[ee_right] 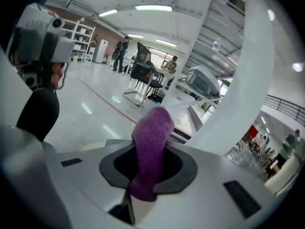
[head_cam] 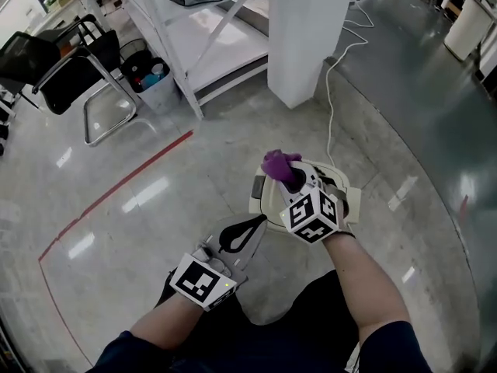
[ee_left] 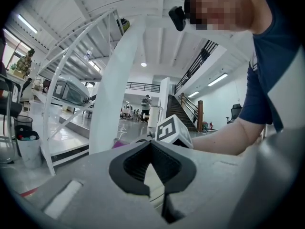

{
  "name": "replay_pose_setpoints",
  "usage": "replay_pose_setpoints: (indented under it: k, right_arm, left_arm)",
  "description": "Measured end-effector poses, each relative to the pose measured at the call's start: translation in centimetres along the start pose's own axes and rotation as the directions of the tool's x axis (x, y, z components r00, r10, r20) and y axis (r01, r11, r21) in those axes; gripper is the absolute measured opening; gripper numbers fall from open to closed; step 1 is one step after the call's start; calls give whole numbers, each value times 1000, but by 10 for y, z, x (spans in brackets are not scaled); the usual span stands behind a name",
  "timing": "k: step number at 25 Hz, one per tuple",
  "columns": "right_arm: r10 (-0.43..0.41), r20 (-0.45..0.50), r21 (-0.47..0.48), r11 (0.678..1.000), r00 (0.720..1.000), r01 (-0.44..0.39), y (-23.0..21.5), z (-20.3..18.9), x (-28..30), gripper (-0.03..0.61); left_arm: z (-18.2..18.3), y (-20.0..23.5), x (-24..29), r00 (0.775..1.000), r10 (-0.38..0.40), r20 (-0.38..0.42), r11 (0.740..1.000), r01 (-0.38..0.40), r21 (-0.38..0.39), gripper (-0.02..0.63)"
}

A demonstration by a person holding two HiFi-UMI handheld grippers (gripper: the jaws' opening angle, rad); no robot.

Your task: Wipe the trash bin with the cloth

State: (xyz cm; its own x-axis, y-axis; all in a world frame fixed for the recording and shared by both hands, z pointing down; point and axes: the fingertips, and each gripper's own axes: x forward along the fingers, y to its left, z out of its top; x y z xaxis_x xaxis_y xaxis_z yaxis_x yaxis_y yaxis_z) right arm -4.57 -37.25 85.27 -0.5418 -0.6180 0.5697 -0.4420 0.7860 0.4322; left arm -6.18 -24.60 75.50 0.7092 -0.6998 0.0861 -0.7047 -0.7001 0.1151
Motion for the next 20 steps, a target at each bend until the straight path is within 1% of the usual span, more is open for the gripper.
replay_pose_setpoints:
  k: [3,6,8,11,15,20]
  right_arm:
    - [53,-79,-113,992,995,-61,15,-8,25,83]
    - [76,-161,-170,980,984,-103,17,-28,37,83]
    - [68,-189,-158,982,980,-99,9,-44,35,83]
    - [42,-215,-125,990,976,-70,-8,-66,25,83]
    - [0,-256,-77,997,967,-21,-30,-99,2,82]
    - [-54,-306,1,998,951,57,-55,-145,-33,81]
  left_arm:
    - [-4,-3,-3,1000,4,-5,1000,-4,-4,5]
    - [-6,-6,-1,1000,-4,-10,1000,4,-3,3]
    - [-7,-10,0,1000,-15,-12,1000,15,1,3]
    - [-10,-15,3,999,-33,-19,999,33,1,3]
    - [-11,-22,9,998,-63,-18,998,63,17,3]
    - [-9,-33,18,995,-94,-18,996,94,3,5]
